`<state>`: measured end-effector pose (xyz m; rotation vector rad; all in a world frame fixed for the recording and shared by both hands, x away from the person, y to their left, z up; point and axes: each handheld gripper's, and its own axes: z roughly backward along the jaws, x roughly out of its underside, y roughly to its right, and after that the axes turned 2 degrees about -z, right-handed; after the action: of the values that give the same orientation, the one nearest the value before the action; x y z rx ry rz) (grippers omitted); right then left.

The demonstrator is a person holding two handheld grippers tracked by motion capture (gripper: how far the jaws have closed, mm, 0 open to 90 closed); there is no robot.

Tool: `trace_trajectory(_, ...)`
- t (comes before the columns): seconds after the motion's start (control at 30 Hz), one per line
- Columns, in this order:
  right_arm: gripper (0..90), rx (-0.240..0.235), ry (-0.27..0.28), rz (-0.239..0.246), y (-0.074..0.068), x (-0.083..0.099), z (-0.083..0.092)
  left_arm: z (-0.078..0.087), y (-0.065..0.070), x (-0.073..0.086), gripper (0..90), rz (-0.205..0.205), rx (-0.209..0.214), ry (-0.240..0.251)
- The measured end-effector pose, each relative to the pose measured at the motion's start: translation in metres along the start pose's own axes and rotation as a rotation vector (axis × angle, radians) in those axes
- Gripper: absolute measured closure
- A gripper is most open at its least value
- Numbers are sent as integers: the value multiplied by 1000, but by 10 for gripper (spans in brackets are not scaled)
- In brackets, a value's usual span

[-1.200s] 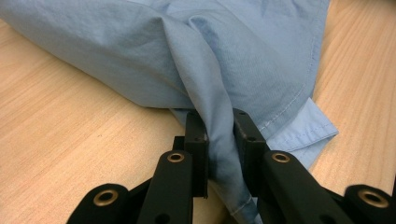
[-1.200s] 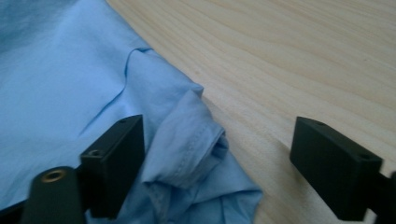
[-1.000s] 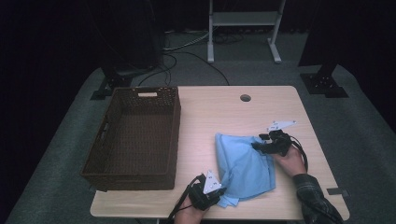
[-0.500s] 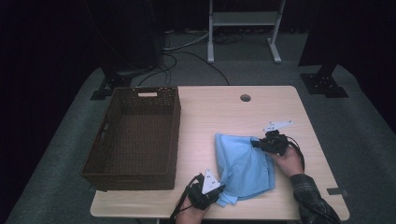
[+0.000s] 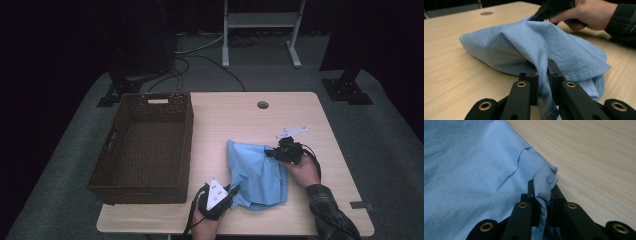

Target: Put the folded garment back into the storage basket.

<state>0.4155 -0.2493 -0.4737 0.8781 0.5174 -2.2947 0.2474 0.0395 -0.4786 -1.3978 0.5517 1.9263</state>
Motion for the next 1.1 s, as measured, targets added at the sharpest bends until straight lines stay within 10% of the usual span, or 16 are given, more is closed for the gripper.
trace_trajectory(1.1, 847, -23, 72, -19, -29, -24, 26, -17, -22, -70, 826, 40, -18, 125)
